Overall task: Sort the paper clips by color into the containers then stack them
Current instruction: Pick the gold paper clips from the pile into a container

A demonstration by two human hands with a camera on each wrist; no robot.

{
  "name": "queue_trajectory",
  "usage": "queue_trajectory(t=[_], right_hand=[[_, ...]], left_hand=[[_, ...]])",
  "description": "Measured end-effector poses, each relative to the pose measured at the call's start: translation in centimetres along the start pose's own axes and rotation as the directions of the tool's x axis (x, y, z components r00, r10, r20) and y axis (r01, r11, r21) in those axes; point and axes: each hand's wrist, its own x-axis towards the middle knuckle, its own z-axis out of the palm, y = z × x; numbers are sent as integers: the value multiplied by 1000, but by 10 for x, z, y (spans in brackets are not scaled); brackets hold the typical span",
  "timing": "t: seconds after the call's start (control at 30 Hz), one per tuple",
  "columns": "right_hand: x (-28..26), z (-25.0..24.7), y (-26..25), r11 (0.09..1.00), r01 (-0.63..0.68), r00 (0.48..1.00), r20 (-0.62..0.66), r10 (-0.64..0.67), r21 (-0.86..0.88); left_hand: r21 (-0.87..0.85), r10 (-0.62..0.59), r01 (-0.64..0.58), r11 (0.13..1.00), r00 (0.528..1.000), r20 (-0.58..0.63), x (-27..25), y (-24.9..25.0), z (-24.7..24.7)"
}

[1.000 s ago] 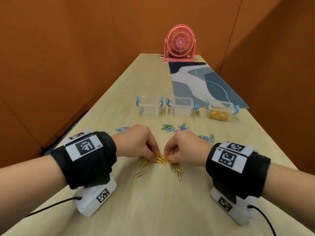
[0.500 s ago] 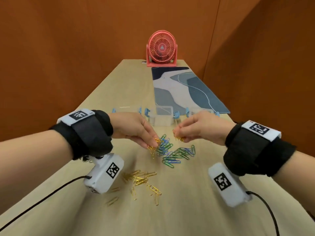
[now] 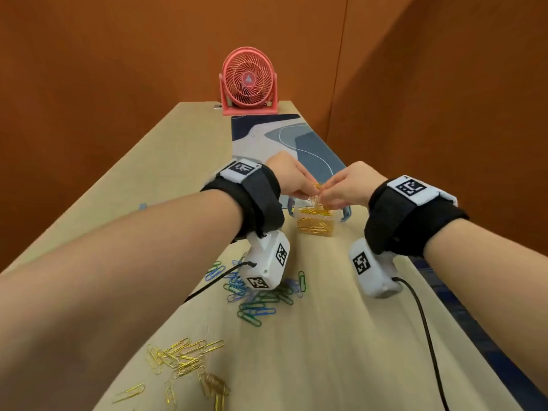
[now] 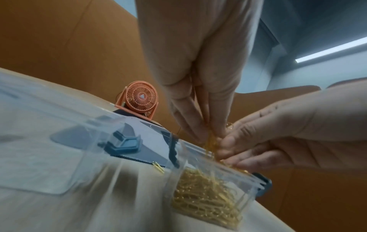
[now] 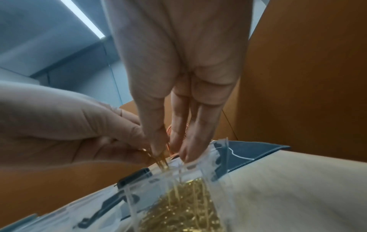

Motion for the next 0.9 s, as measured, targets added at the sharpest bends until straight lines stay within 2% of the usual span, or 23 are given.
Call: queue_trajectory(t=[0.13, 0.23, 0.33, 0.4, 0.47, 0.53, 0.63, 0.7, 0.77, 0.83, 0.9], right_hand=[[-1, -1, -1, 999, 18, 995, 94, -14, -39], [-10, -8, -4, 994, 85, 994, 75, -81, -65], [-36, -13, -11, 985, 169, 984, 69, -166, -43], [-65, -9, -14, 974, 226, 961, 163, -222, -2], [-96, 5, -18, 959, 280, 908, 335, -250, -42], [-125, 23, -21, 923, 354, 839, 487, -241, -154], [-155, 50, -26, 865, 452, 755, 610, -239, -220], [-166, 67, -28, 838, 500, 724, 636, -266, -219], [-172, 82, -31, 814, 539, 710, 637, -301, -216], [-175, 95, -34, 822, 542, 705, 629, -329, -177], [-175, 105, -40, 823, 552, 696, 618, -365, -136]], left_hand=[[170, 10, -24, 985, 996, 86, -1, 0, 3], [224, 49, -74, 972, 992, 114, -13, 2, -6], [234, 132, -148, 961, 988, 83, -45, 1, -28], [318, 143, -187, 929, 977, 158, -79, -7, -45], [474, 24, -168, 865, 955, 295, -115, -26, -61], [628, -184, -125, 768, 896, 404, -150, -50, -74], [739, -411, -37, 673, 811, 415, -189, -83, -91], [732, -457, 25, 681, 795, 398, -209, -101, -98], [683, -447, 56, 728, 795, 411, -225, -115, -96], [604, -385, 67, 794, 824, 415, -234, -123, -89], [491, -294, 83, 867, 881, 371, -234, -125, -81]])
